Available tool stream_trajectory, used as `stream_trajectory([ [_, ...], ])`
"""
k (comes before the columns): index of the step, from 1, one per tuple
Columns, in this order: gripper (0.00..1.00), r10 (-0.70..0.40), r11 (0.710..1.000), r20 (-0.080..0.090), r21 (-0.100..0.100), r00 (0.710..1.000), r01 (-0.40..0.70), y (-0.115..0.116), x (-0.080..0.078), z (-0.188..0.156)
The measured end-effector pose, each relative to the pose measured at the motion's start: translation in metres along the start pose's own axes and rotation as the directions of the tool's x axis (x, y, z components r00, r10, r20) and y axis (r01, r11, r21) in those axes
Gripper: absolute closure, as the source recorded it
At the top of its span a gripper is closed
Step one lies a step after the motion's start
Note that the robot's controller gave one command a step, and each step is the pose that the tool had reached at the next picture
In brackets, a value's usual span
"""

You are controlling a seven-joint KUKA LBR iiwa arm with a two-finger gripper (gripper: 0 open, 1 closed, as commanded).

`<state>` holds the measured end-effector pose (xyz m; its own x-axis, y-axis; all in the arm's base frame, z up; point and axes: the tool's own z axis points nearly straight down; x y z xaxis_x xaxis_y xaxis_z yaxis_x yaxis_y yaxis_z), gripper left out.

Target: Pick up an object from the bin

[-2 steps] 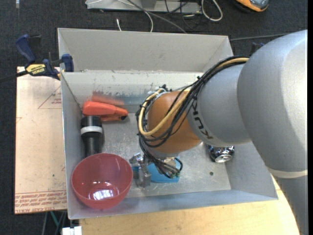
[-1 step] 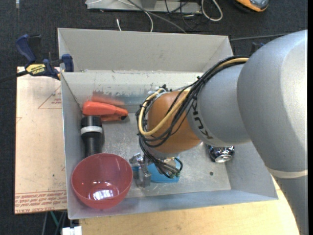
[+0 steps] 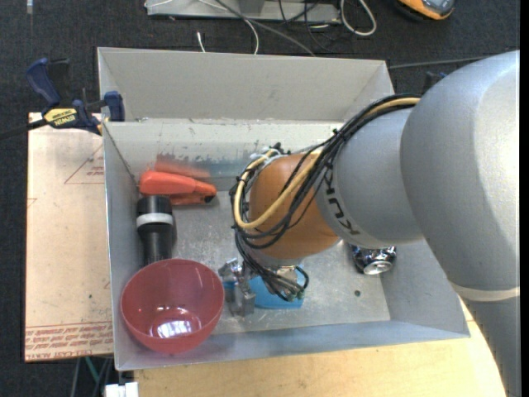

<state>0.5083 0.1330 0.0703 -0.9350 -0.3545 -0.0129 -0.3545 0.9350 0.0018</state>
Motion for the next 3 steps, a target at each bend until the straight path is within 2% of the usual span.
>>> stream_trajectory([
  [2,1.00,0.000,1.000,0.000,0.000,1.000,0.000,0.0000,0.0000,0.0000],
  [3,0.00,0.000,1.000,-0.002,0.000,1.000,0.000,0.0000,0.0006,0.0004],
])
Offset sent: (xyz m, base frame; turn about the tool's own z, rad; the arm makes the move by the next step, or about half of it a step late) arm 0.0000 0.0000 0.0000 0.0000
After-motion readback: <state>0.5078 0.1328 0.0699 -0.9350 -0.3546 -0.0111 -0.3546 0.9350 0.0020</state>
